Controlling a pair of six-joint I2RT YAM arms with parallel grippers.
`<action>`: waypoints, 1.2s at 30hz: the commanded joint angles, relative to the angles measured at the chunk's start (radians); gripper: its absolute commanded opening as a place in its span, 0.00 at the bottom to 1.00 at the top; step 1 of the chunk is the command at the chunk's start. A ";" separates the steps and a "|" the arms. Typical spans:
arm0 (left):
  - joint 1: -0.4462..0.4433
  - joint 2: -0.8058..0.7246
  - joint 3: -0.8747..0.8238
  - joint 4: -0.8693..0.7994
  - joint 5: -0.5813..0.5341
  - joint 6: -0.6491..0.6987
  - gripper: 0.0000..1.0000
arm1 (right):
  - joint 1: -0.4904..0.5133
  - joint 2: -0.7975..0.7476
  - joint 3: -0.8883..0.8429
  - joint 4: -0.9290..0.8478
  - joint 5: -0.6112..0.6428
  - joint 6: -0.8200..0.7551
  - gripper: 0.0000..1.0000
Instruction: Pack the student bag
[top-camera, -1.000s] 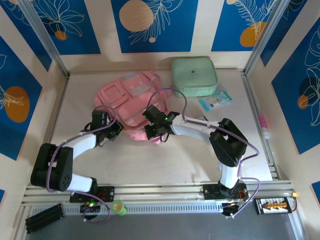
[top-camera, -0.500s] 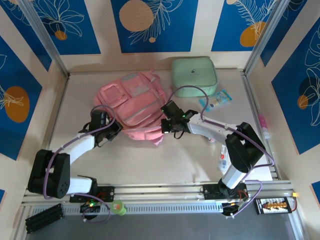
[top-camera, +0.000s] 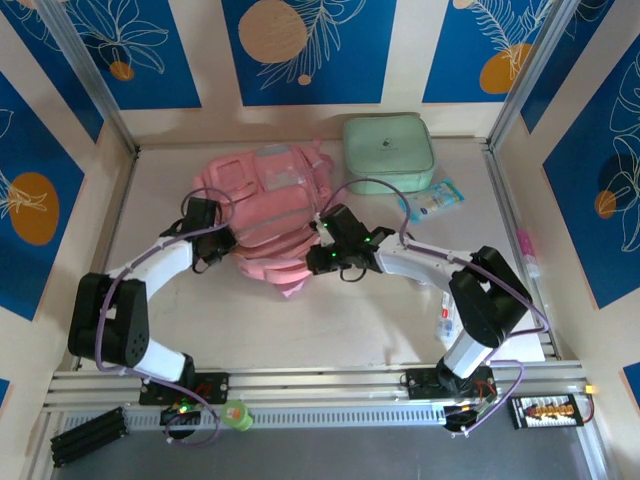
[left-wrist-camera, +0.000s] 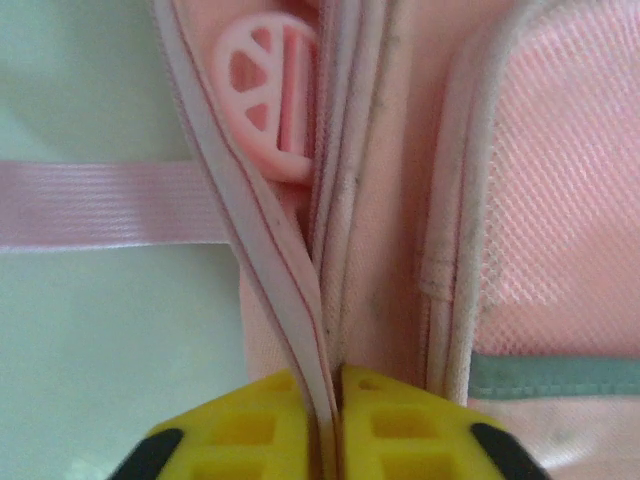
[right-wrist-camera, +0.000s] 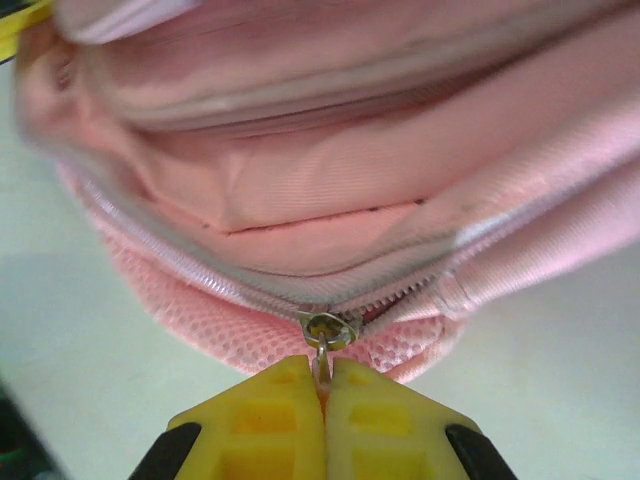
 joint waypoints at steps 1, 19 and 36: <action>0.031 0.012 0.085 -0.034 -0.159 0.075 0.29 | 0.063 0.070 0.079 0.097 -0.167 0.012 0.00; 0.063 -0.325 -0.137 -0.135 0.060 -0.251 0.55 | 0.153 0.384 0.466 0.015 -0.170 -0.054 0.00; -0.011 -0.253 -0.222 -0.066 0.077 -0.565 0.34 | 0.181 0.384 0.450 0.008 -0.148 -0.074 0.00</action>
